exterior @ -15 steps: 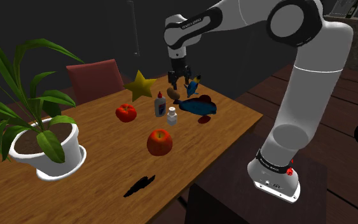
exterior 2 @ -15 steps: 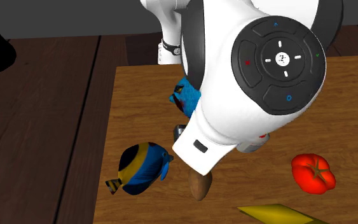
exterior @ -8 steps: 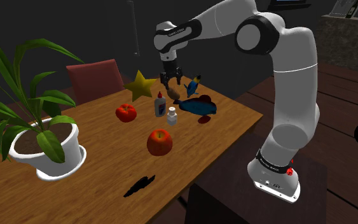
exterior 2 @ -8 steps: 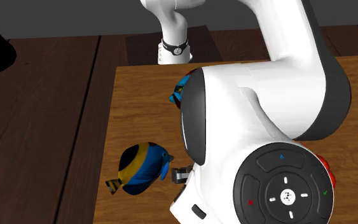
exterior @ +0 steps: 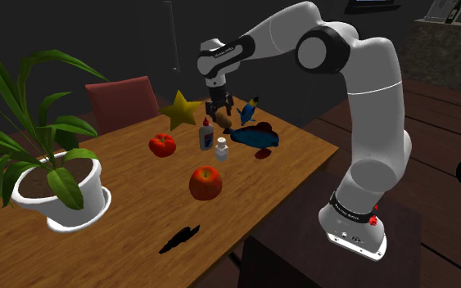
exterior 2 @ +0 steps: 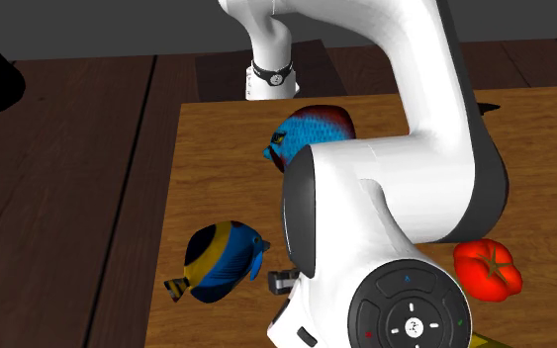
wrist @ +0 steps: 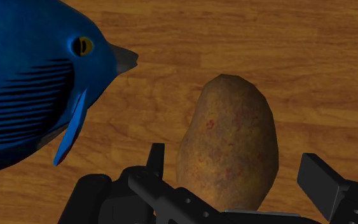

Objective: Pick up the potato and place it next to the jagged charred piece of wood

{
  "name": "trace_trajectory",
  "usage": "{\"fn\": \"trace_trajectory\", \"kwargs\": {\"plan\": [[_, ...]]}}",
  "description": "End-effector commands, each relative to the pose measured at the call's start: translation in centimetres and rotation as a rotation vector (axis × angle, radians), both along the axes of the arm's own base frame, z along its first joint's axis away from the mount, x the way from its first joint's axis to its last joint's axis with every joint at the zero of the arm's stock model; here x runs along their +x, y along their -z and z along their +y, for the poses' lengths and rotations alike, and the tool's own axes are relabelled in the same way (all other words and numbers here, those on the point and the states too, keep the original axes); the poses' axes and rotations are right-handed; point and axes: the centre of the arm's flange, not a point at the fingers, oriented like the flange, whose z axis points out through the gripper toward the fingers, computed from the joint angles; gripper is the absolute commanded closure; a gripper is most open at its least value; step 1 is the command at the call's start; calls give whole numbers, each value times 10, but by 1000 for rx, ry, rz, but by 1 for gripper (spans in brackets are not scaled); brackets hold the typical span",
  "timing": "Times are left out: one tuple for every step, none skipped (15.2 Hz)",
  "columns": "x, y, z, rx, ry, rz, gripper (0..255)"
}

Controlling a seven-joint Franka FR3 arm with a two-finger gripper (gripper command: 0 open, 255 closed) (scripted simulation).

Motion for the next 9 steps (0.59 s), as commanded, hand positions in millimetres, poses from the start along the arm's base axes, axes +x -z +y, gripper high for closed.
{"fn": "trace_trajectory", "kwargs": {"plan": [[-2,8,-2,0,0,0,0],[-2,8,-2,0,0,0,0],[-2,8,-2,0,0,0,0],[-2,8,-2,0,0,0,0],[-2,8,-2,0,0,0,0],[-2,8,-2,0,0,0,0],[-2,8,-2,0,0,0,0],[-2,8,-2,0,0,0,0],[-2,8,-2,0,0,0,255]]}}
